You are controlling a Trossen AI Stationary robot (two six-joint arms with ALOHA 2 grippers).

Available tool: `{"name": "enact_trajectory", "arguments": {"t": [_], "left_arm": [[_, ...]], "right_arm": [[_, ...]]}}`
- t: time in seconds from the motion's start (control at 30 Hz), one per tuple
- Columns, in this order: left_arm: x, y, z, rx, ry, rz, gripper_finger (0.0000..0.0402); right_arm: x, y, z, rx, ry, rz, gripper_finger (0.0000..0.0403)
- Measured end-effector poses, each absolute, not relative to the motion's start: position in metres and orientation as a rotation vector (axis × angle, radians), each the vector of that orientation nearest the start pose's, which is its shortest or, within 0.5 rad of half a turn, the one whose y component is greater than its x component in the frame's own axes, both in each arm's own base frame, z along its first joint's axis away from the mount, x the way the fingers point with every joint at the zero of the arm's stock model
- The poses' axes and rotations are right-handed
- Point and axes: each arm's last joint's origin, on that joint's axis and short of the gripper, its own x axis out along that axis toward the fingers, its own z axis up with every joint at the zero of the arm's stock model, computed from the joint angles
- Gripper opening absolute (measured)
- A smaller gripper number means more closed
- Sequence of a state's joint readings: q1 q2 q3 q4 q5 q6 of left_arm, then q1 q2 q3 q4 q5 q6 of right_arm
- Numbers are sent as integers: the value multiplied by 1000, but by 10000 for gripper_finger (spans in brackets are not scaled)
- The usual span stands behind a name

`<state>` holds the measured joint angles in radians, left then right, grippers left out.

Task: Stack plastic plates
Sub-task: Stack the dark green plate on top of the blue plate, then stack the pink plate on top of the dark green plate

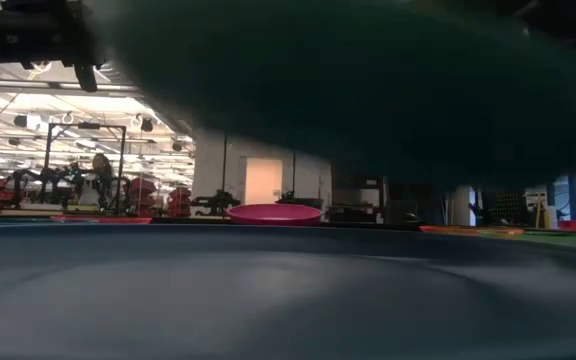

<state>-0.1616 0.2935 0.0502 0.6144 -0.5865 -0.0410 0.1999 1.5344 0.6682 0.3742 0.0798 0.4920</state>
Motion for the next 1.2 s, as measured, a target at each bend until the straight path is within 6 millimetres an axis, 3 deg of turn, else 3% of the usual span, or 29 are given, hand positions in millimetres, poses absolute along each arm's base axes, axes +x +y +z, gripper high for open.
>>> {"name": "enact_trajectory", "arguments": {"t": [0.2,0.43,0.73,0.9,1.03,1.2], "left_arm": [[106,-1,212,-176,-356,413,7],[106,-1,212,-177,-357,413,7],[106,-1,212,-182,-359,412,7],[107,-2,212,-173,-358,384,7],[107,-2,213,-174,-360,384,7],[106,-2,213,-177,-366,385,7]], "right_arm": [[304,69,148,401,529,14,5],[309,68,140,426,505,-23,10],[306,69,149,327,505,67,129],[287,70,179,283,555,218,173],[260,80,199,283,653,318,178],[230,102,207,284,792,444,179]]}}
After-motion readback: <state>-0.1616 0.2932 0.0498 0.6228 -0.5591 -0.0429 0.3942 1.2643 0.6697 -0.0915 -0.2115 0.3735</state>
